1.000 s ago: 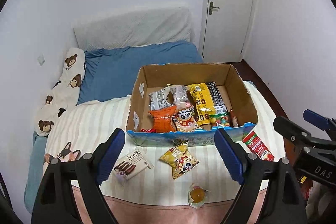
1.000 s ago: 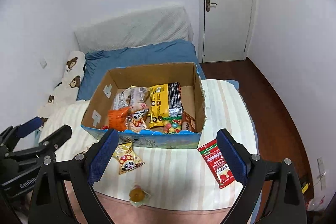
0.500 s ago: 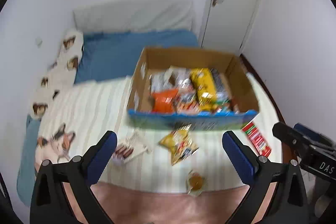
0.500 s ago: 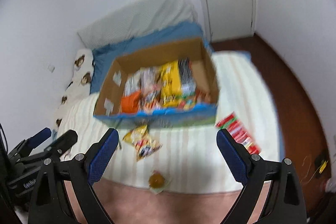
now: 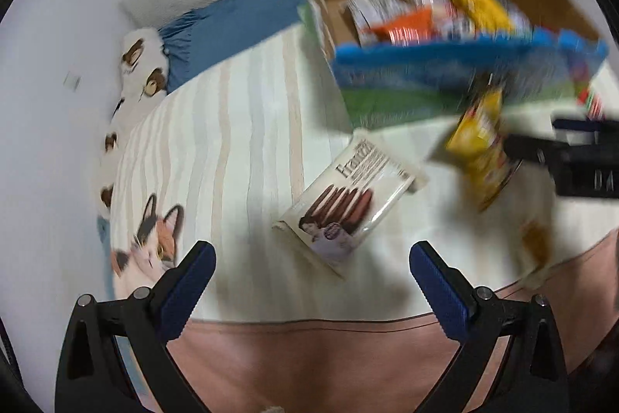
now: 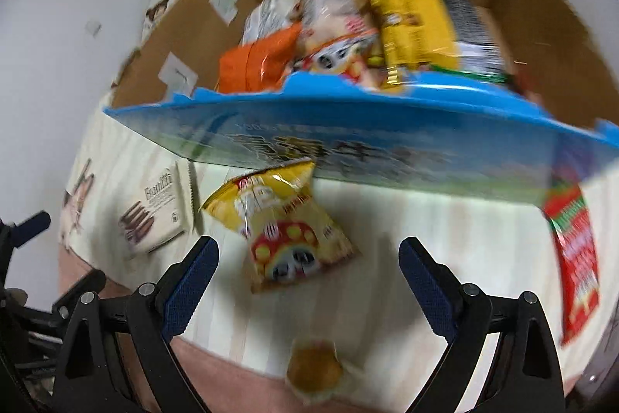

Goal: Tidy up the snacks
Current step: 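Grasp the Franzzi cookie pack with left tool while right grasps the yellow panda chip bag, then carry the Franzzi pack and panda chip bag over the box with both tools, then open both tools to drop the packs into the box, then grasp the egg-yolk pastry with left tool while right grasps the red stick pack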

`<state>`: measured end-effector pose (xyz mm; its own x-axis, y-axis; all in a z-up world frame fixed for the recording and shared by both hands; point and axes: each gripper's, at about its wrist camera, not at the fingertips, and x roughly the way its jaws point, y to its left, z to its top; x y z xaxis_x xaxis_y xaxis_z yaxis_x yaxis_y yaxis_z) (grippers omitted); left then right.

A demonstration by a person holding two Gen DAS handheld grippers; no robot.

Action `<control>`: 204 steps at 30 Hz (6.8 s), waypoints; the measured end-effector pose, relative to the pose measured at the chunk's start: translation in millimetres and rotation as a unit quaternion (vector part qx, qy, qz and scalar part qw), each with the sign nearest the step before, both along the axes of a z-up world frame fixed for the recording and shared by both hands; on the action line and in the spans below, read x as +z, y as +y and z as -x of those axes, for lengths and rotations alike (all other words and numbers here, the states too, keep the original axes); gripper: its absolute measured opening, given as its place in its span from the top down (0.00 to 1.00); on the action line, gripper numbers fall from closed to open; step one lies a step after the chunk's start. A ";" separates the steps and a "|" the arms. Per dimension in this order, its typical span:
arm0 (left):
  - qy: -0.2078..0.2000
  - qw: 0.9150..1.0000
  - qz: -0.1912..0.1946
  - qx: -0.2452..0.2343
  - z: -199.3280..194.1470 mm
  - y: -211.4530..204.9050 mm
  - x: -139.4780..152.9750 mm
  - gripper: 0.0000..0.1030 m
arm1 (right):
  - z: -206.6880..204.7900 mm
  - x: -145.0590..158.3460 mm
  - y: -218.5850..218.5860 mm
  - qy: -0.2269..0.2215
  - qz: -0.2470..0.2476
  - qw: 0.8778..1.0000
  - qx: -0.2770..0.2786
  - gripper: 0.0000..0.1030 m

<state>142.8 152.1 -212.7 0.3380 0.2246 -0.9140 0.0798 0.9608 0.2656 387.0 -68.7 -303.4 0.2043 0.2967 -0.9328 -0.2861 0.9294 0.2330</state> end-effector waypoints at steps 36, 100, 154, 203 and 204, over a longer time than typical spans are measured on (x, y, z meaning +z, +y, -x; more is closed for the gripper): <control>0.166 0.955 0.211 0.123 22.3 19.8 -92.5 0.37 | 42.2 -7.9 -63.4 0.078 0.040 0.993 -0.074 0.50; 0.093 0.968 0.212 0.102 -246.3 -9.5 30.2 0.27 | -232.1 57.7 -111.2 0.055 0.010 0.991 -0.122 0.24; -0.178 0.969 0.163 0.046 -17.8 -66.1 179.0 0.07 | 33.5 220.2 -104.8 -0.186 0.037 0.974 -0.122 0.06; 0.148 0.967 0.199 0.053 -10.1 -164.6 -93.6 0.31 | -37.8 -23.6 -217.0 0.063 0.098 0.992 -0.051 0.05; 0.144 0.969 0.195 0.051 -9.9 -165.9 -92.4 0.39 | -40.0 -31.2 -216.5 0.070 0.102 0.991 -0.050 0.11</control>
<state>152.6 -13.8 -305.1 0.0495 -0.1388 -0.9891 -0.0048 0.9903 -0.1392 427.0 -285.2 -334.6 0.0874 0.0834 -0.9927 -0.1678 0.9835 0.0679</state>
